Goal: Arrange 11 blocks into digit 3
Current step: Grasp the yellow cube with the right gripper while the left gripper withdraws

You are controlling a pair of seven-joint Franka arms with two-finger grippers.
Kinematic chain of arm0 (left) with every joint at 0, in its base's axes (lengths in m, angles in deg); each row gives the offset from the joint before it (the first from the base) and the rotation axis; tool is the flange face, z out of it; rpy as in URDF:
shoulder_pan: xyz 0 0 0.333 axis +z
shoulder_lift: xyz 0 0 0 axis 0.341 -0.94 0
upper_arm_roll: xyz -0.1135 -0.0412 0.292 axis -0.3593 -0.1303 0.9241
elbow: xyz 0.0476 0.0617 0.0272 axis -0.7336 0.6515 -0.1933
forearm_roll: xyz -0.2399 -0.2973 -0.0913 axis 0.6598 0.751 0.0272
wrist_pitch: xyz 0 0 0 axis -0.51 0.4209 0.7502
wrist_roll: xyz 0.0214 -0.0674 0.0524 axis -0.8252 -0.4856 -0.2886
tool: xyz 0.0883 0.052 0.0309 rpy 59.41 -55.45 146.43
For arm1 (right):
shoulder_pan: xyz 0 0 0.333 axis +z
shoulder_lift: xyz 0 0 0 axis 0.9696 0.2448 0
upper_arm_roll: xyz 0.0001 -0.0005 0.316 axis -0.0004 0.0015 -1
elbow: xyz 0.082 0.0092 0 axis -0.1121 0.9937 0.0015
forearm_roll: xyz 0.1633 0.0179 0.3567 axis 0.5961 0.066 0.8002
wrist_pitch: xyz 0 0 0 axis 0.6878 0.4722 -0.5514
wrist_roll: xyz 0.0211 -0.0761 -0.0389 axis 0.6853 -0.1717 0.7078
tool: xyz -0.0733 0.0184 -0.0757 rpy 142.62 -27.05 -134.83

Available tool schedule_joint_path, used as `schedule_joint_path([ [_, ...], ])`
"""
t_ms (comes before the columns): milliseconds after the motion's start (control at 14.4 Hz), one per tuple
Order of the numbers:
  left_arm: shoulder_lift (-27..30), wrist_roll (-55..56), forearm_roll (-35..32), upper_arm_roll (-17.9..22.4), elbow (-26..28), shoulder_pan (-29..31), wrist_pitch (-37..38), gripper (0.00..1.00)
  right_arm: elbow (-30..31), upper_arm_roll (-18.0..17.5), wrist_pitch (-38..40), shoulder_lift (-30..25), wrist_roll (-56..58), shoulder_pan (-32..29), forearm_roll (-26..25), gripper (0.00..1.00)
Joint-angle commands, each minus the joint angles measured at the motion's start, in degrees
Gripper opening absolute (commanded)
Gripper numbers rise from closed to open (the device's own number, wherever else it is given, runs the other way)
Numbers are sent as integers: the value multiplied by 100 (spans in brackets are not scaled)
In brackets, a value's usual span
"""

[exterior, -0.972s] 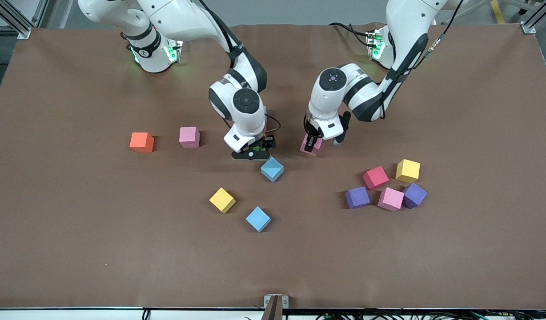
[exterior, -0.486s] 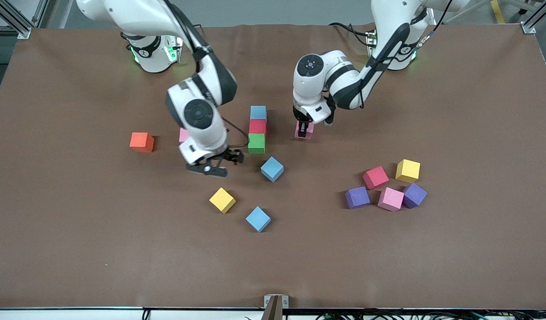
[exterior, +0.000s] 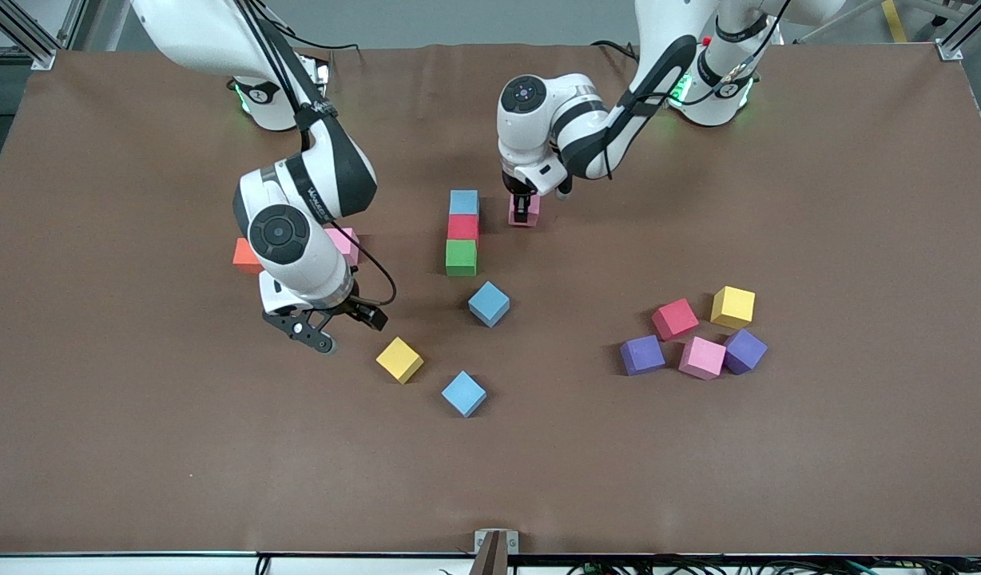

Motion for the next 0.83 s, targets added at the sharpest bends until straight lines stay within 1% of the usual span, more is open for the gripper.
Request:
schedule_joint_path([
  [0,-349,414,-2,37,-433,-231,153,41,-1154,-76,81,1043,-864,-28,16,100],
  [69,-455,450,-10,37,-556,-275,197,41,-1313,-67,73,1219,-944,-28,-1,100],
  [278,-666,476,-19,46,-890,-381,329,41,-1411,-67,-24,1475,-980,-63,-1,100],
  [417,-798,477,-19,46,-1057,-434,373,41,-1586,-76,-112,1703,-1154,-54,-1,100],
  [556,-895,564,-19,46,-1172,-495,417,41,-1719,-76,-147,1897,-1278,16,-1,100],
  [764,-992,617,-28,46,-1260,-522,452,42,-1711,-76,-217,1985,-1287,42,-10,99],
])
